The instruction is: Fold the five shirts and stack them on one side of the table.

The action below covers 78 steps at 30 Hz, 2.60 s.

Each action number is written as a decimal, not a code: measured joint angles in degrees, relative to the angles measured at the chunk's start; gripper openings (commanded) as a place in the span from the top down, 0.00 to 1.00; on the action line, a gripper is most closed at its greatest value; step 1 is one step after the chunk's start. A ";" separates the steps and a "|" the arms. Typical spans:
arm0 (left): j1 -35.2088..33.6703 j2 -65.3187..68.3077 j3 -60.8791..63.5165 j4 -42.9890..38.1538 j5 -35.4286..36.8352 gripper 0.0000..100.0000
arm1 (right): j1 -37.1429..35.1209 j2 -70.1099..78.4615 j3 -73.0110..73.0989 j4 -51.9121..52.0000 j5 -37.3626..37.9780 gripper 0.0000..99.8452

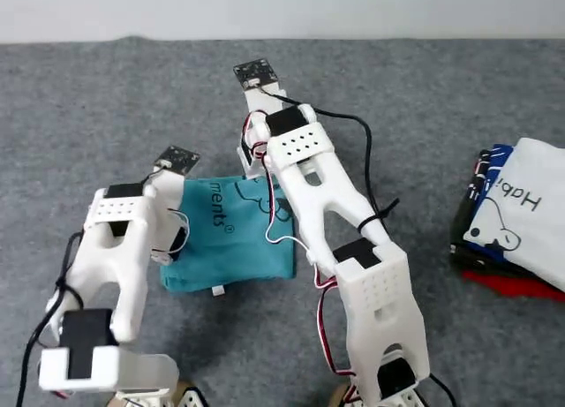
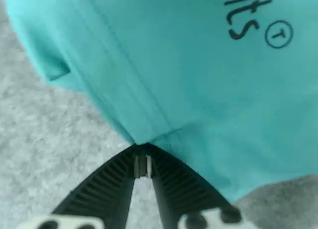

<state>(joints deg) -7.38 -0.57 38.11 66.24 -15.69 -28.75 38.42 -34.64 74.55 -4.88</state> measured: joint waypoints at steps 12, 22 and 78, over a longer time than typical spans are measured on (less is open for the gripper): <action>0.35 1.76 -0.09 -1.32 0.00 0.99 | -0.62 6.15 0.00 -0.79 0.18 0.99; 0.35 1.76 -0.09 -1.32 0.00 0.99 | 4.57 7.21 0.00 -6.07 3.69 0.99; -44.04 -33.58 -1.76 14.51 0.09 0.99 | -15.03 8.62 0.00 -13.45 8.97 0.99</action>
<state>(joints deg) -51.43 -34.15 36.35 80.75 -15.60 -43.78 47.03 -34.64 61.10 4.09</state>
